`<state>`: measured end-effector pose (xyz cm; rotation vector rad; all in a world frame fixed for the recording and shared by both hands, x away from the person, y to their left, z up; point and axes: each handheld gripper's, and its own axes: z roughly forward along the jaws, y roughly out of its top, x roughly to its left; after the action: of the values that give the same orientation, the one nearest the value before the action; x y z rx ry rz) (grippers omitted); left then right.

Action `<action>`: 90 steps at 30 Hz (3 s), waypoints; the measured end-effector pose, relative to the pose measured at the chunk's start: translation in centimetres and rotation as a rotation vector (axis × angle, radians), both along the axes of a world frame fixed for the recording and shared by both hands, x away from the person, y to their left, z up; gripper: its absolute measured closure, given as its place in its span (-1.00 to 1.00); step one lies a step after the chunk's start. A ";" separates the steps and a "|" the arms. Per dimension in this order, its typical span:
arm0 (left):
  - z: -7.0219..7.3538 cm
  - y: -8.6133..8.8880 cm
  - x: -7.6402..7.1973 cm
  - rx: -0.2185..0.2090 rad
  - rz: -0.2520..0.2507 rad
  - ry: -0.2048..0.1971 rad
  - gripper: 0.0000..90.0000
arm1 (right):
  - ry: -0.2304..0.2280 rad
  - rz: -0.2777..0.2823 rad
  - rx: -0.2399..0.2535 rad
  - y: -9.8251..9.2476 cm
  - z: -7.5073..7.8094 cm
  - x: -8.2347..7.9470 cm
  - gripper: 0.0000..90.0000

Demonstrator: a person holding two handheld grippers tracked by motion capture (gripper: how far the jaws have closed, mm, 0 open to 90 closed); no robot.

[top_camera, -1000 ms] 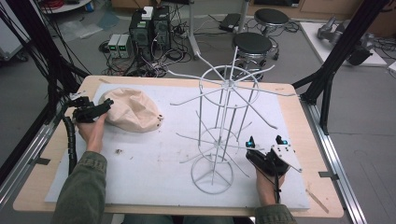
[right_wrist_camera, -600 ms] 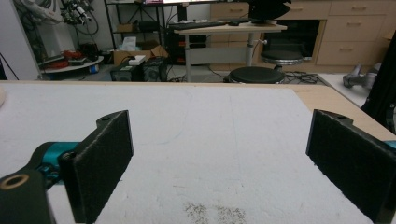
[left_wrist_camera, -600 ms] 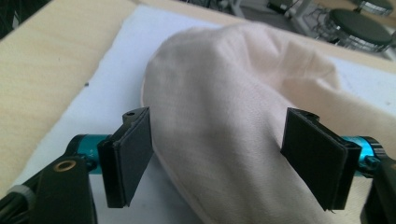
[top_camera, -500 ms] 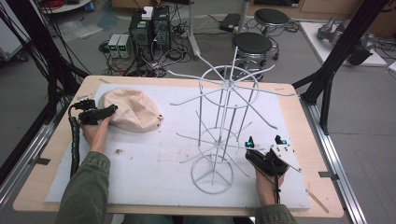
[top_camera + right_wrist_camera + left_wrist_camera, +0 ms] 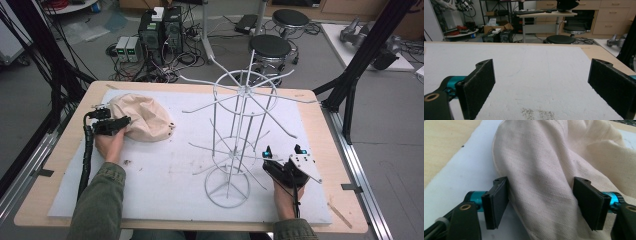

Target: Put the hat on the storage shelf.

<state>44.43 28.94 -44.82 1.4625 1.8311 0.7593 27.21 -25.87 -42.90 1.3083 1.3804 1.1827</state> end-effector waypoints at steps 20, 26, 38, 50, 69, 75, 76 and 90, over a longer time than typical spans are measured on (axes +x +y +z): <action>1.9 0.2 -1.0 0.020 -0.002 -0.070 0.58 | 0.000 -0.001 0.021 -0.1 0.0 0.0 -0.86; 1.1 0.5 -0.4 -0.041 0.023 -0.015 0.24 | -0.001 0.000 0.024 -0.1 0.1 -0.1 -0.86; 1.2 0.1 -0.4 -0.004 0.054 -0.023 0.38 | -0.001 -0.001 0.026 -0.3 0.1 0.0 -0.86; 2.4 2.1 -1.4 0.010 0.057 -0.055 0.75 | -0.011 -0.006 0.045 -0.5 0.1 0.0 -0.86; 3.9 2.1 -2.4 -0.037 0.011 -0.117 0.77 | -0.016 -0.006 0.048 -0.5 0.2 -0.1 -0.86; 4.7 2.2 -3.1 -0.049 -0.017 -0.146 0.77 | -0.016 -0.006 0.046 -0.5 0.2 -0.1 -0.86; 5.0 2.2 -3.3 -0.058 -0.023 -0.156 0.77 | -0.017 -0.005 0.047 -0.5 0.2 -0.1 -0.86; 7.2 2.3 -6.0 -0.107 -0.097 -0.290 0.77 | -0.017 0.000 0.049 -0.5 0.2 -0.1 -0.86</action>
<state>38.44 31.27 -37.64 1.2886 1.5472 0.7687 27.13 -26.38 -42.73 1.3295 1.3469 1.2310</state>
